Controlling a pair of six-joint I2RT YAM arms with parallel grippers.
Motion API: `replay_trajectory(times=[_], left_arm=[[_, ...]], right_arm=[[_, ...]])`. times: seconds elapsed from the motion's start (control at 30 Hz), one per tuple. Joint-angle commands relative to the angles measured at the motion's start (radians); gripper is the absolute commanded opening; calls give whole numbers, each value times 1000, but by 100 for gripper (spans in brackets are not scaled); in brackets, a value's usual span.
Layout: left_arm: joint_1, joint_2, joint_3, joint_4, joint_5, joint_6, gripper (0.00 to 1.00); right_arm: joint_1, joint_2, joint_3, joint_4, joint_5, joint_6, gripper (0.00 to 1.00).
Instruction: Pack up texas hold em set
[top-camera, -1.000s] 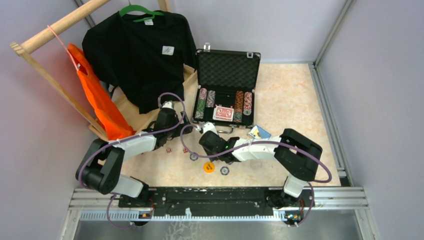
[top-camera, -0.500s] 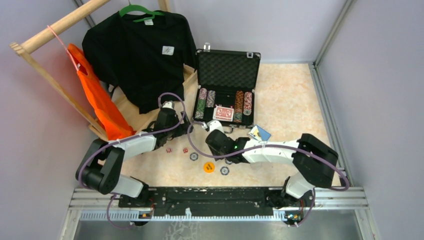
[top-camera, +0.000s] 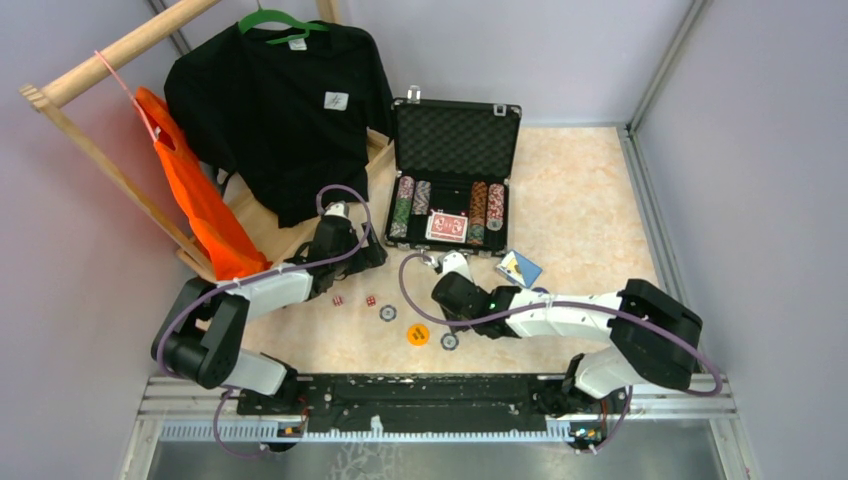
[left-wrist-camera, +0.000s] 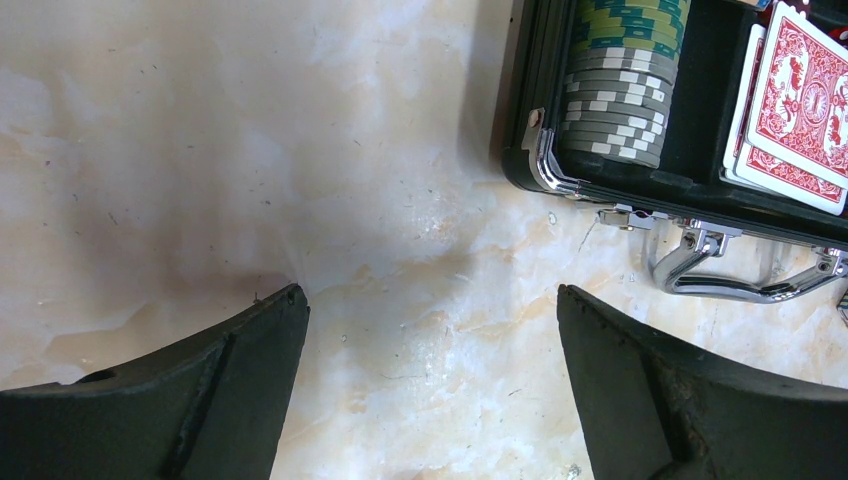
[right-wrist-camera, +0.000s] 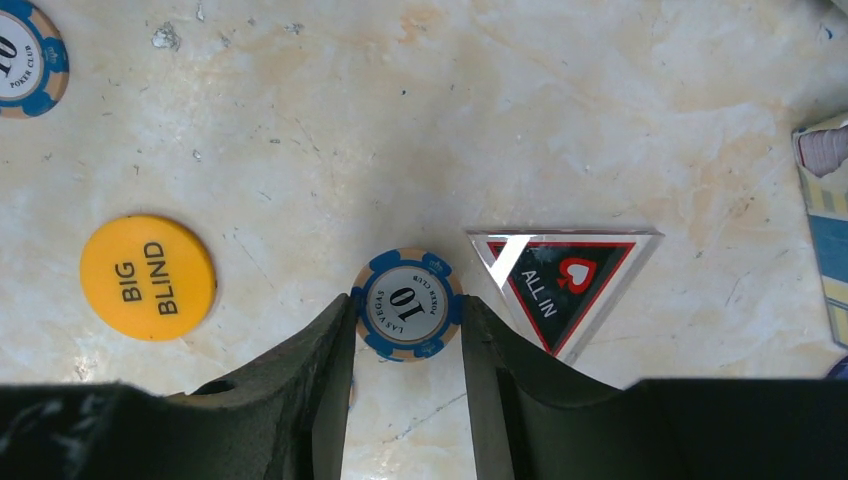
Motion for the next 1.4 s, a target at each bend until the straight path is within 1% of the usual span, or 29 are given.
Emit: replay_trajectory(times=[0.0,0.3,0.33,0.4,0.53,1.03,1.1,1.23,1.37], left_arm=[[0,-1,9,25,8,11,99],[0,-1,8,24,7,13,99],[1,-1,8,24,7,12,99],[1,0,8,22,7,13,99],[1,2,9,22,6,13,99],[-1,4,10,19,6,13,99],[0,3,11,19,6,11,99],[1,3,10,19,6,13,99],[0,2,11,19,4,13,99]], right_arm=[[-6,-33,-11,29,14,31,40],[-6,0,-14,43,10,35,40],[-6,1,-15,45,7,36,41],[-6,1,-20,47,8,36,49],[-6,1,-25,48,10,38,55],[-5,7,-60,72,-31,50,56],[-5,8,-60,71,-35,47,53],[-2,14,-55,72,-38,45,40],[2,25,-44,72,-35,41,34]])
